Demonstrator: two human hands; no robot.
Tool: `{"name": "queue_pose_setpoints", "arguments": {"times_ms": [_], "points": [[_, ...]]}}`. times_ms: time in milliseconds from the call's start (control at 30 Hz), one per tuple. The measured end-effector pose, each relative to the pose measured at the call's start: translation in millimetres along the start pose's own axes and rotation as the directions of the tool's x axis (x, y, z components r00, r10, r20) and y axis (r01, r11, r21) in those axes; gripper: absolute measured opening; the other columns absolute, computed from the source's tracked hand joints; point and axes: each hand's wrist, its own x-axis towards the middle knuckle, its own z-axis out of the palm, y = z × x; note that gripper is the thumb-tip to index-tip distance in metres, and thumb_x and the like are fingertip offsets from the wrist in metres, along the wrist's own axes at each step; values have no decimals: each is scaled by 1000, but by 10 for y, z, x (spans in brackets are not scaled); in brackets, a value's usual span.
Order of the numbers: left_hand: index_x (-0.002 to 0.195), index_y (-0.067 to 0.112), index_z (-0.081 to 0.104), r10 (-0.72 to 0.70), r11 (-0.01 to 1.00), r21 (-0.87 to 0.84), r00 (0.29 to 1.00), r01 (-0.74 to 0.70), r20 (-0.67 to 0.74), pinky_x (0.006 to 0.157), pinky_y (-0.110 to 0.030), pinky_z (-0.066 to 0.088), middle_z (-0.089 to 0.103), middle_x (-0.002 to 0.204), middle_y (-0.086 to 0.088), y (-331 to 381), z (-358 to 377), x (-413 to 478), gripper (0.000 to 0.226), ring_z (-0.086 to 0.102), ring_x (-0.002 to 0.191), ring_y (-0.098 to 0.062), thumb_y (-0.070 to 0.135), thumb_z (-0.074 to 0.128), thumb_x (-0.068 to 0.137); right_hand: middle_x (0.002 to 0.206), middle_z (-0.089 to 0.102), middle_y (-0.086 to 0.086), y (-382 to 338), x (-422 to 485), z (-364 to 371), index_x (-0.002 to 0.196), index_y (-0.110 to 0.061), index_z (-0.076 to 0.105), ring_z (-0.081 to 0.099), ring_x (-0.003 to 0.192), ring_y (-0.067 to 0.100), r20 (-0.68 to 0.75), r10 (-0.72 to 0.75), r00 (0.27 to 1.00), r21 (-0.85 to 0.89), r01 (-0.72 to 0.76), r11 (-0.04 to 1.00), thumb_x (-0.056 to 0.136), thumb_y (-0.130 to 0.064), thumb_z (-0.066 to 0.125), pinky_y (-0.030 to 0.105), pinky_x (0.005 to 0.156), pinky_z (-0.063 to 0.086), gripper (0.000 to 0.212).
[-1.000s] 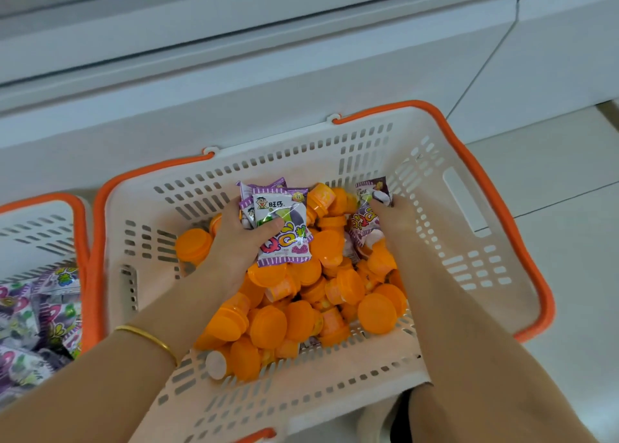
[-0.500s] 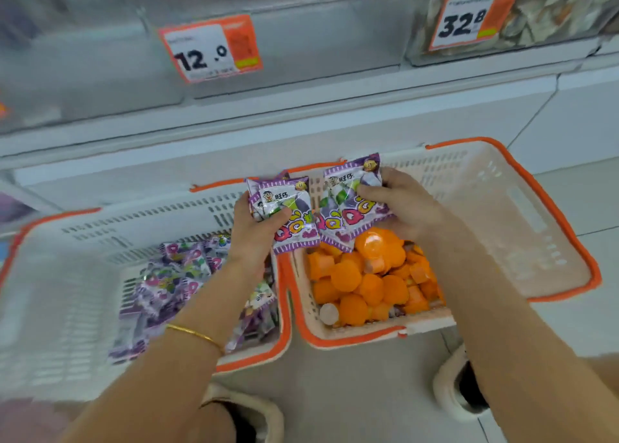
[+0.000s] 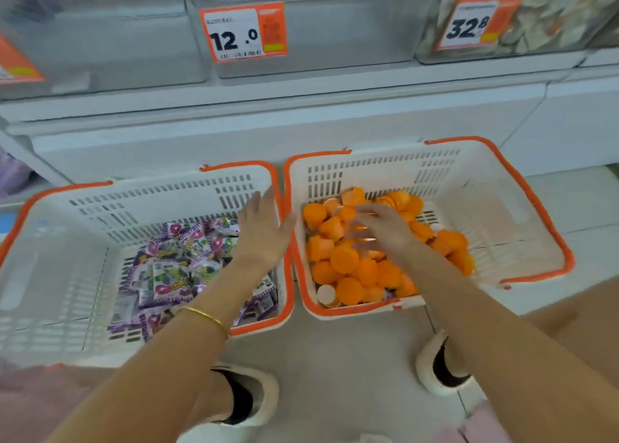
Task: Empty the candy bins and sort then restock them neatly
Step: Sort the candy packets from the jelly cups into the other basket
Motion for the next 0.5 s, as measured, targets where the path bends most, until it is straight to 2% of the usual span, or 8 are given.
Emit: {"name": "queue_pose_setpoints", "arguments": {"times_ms": [67,133,233,300,367,433,500], "points": [[149,16,21,140,984,99,987,-147,74,116,-44,10,20,155,-17,245,324,84,60,14,144,-33,37,42,97,104,61,18,171,160,-522,118,-8,51,64,71,25,-282,95,955,128,-61,990,97,-6,47,33,56,53,22],[149,16,20,234,948,189,964,-255,128,117,-39,3,14,157,-14,389,580,190,59,7,145,-31,34,42,98,94,58,20,289,304,-928,108,-6,52,57,59,22,-479,157,863,206,-63,977,95,3,39,33,51,50,21],[147,13,26,375,868,286,914,-405,158,119,-40,7,19,155,-14,483,867,396,55,10,144,-31,28,45,97,84,57,17,461,544,-1372,119,-2,51,56,59,23,-583,149,798,125,-93,988,91,7,42,35,52,49,31],[145,12,32,418,837,289,884,-464,208,119,-41,11,23,154,-14,531,1055,530,54,14,143,-32,26,49,96,83,59,16,569,715,-1589,120,-2,53,58,61,25,-599,121,791,11,-143,990,89,7,47,38,54,51,33],[146,14,31,421,815,296,860,-499,289,118,-42,12,20,156,-12,574,1270,647,55,12,145,-31,29,50,96,86,64,15,665,895,-1740,116,-5,57,63,73,31,-564,15,826,-223,-170,960,88,3,50,46,70,54,30],[148,19,29,402,797,298,830,-525,386,118,-47,14,14,158,-10,605,1493,742,57,7,146,-31,32,49,96,106,66,16,722,1087,-1806,117,-7,59,62,96,32,-424,-93,901,-479,-136,867,88,-2,54,42,86,50,30],[149,25,25,388,775,299,792,-557,471,117,-53,13,9,159,-8,633,1705,810,59,2,146,-31,37,49,96,123,61,13,762,1292,-1794,126,-8,55,57,112,29,-206,-121,971,-665,-48,746,91,-9,54,37,93,45,35]]}}
